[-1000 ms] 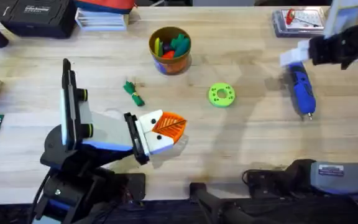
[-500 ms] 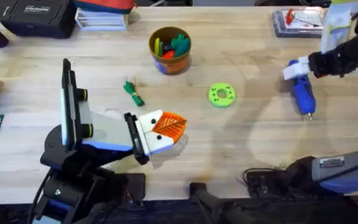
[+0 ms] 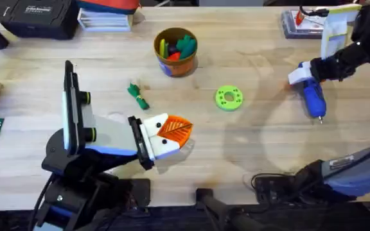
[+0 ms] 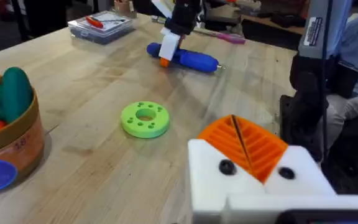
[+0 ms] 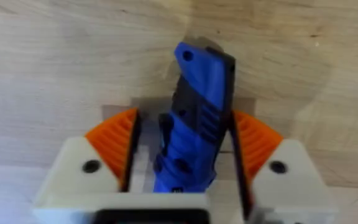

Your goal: Pick up the gripper from the table and insert it into the empty holder that is missing its gripper. Then pick up a screw, insert it into the mounting hole, and use the screwdriver to tighten it. Finally, clean up the table by picking up the vegetable and placing it into the bucket.

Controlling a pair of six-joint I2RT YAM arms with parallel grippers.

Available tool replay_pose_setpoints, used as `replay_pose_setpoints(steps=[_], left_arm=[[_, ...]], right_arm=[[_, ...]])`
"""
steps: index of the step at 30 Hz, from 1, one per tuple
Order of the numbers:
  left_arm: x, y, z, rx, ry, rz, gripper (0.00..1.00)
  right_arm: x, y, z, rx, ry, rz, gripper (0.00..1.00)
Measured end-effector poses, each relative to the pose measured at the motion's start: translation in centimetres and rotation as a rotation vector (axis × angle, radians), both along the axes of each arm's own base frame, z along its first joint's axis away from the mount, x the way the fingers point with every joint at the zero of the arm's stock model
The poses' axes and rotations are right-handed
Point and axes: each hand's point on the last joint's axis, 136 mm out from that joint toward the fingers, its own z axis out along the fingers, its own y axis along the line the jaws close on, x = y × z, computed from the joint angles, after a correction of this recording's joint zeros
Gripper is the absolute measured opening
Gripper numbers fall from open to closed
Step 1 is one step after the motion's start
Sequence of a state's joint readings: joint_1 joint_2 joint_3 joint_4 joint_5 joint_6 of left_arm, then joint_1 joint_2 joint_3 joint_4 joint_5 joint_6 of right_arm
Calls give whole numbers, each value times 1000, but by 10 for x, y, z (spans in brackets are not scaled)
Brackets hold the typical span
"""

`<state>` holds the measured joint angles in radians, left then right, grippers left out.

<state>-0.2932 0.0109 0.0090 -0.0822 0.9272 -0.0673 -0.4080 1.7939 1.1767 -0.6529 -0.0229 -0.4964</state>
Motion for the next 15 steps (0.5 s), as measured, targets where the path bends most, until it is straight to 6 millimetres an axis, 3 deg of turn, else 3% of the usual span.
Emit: replay_pose_setpoints(steps=[3,8,15], left_arm=[[0,0,0,0,0,0,5],[0,0,0,0,0,0,5],[0,0,0,0,0,0,5]], right_arm=[[2,-1,1,-6,-10,2,641],[3,-2,1,-11,-12,4,46],[-11,5,1,17,42,5,25]])
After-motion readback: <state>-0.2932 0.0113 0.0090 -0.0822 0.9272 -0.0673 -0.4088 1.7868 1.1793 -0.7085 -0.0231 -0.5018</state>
